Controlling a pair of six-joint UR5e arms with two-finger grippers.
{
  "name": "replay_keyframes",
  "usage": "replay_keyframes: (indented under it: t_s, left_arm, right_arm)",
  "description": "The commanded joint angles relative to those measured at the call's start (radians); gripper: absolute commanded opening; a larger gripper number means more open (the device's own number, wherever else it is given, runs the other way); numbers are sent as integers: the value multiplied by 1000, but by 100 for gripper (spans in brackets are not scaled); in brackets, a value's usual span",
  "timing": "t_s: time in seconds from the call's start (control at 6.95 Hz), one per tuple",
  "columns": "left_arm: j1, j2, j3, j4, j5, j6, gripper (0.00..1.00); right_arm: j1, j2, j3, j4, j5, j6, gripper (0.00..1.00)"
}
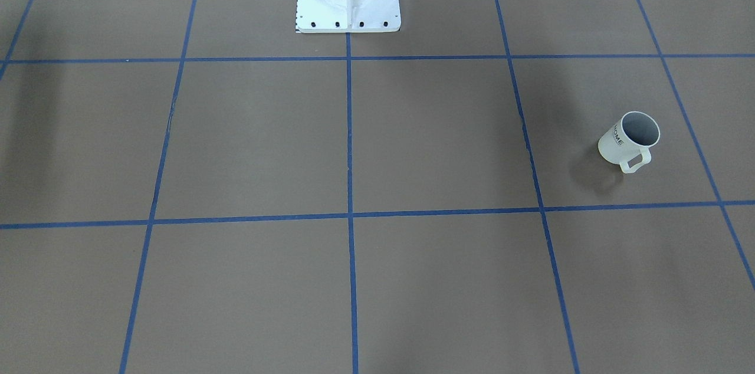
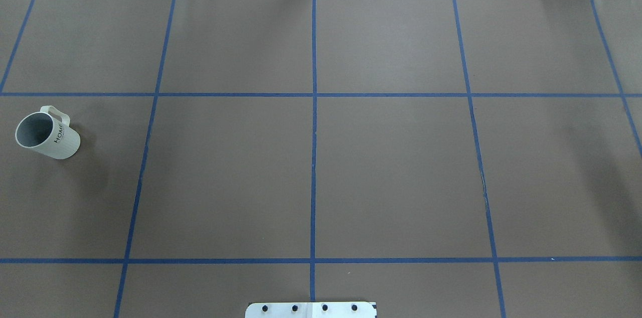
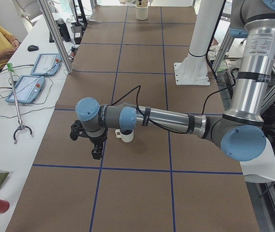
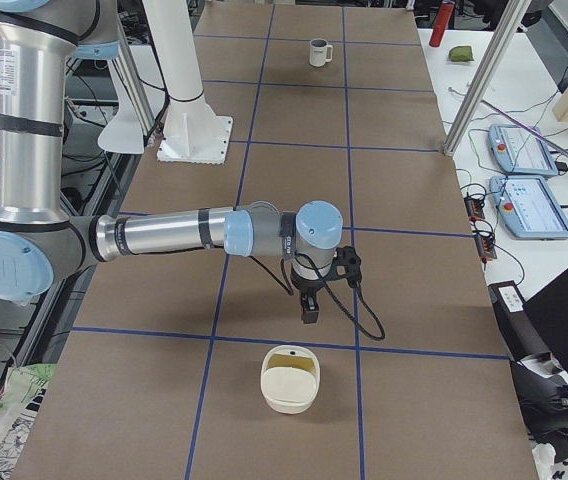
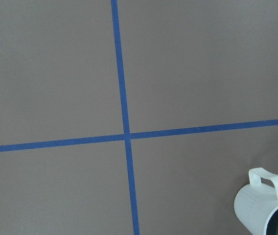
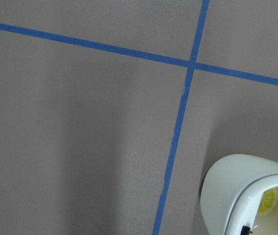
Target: Left arm hands cup to right arm to dump lemon
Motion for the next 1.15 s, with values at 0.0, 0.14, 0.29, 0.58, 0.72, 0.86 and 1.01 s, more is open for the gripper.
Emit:
replay_keyframes:
  t_s: [0.0,0.14,0.29,0.58,0.72,0.86,1.01]
  left_arm:
    - [2,4,3,-2,-5,-1,100]
    - [5,6,3,-4,-5,5,100]
    - [4,11,-36,11,-9,-4,100]
    - [13,24,-66,25,-10,-22,100]
    - [13,20,-61,22,-13,-21,100]
    - [11,21,-72,25,-14,-22,100]
    - [11,29,-77,22,-16,-22,100]
  right_arm:
    - [1,-19,-2,59,3,10,100]
    - [-1,-21,-8,76,4,12,100]
    - [1,-31,-5,81,7,12,100]
    - [1,-15,-48,151,9,24,100]
    - [1,-15,-45,153,13,27,100]
    - [1,-15,-44,153,19,26,100]
    - [1,-28,-28,155,22,24,100]
